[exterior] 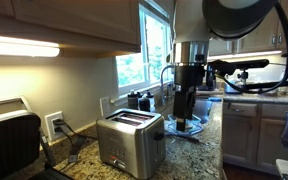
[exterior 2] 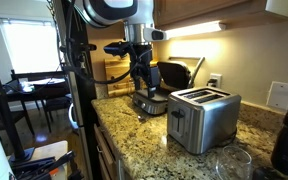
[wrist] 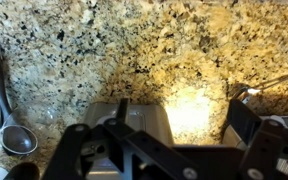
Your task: Push down the toaster lever
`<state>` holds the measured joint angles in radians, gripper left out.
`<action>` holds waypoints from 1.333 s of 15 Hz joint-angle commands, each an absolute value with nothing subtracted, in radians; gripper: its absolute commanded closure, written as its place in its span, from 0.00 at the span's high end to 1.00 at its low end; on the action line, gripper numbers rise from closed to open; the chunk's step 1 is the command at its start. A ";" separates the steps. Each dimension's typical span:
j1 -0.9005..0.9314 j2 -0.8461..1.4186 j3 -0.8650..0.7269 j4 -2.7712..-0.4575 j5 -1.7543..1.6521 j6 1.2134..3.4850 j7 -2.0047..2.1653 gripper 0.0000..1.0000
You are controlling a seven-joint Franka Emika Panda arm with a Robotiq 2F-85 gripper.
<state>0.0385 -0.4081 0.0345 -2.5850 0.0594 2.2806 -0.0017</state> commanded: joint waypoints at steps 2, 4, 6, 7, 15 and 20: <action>0.037 -0.401 0.035 -2.585 0.048 2.302 0.004 1.00; 0.041 -0.396 0.034 -2.583 0.046 2.328 -0.013 1.00; 0.042 -0.382 0.033 -2.572 0.045 2.353 -0.020 1.00; 0.038 -0.364 0.034 -2.561 0.039 2.371 -0.019 1.00; 0.018 -0.225 0.024 -2.485 0.009 2.434 -0.013 0.62; -0.008 -0.173 0.000 -2.442 -0.007 2.458 -0.024 0.29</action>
<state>0.0102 -0.2005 0.0177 -2.4649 0.0165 2.4246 -0.0152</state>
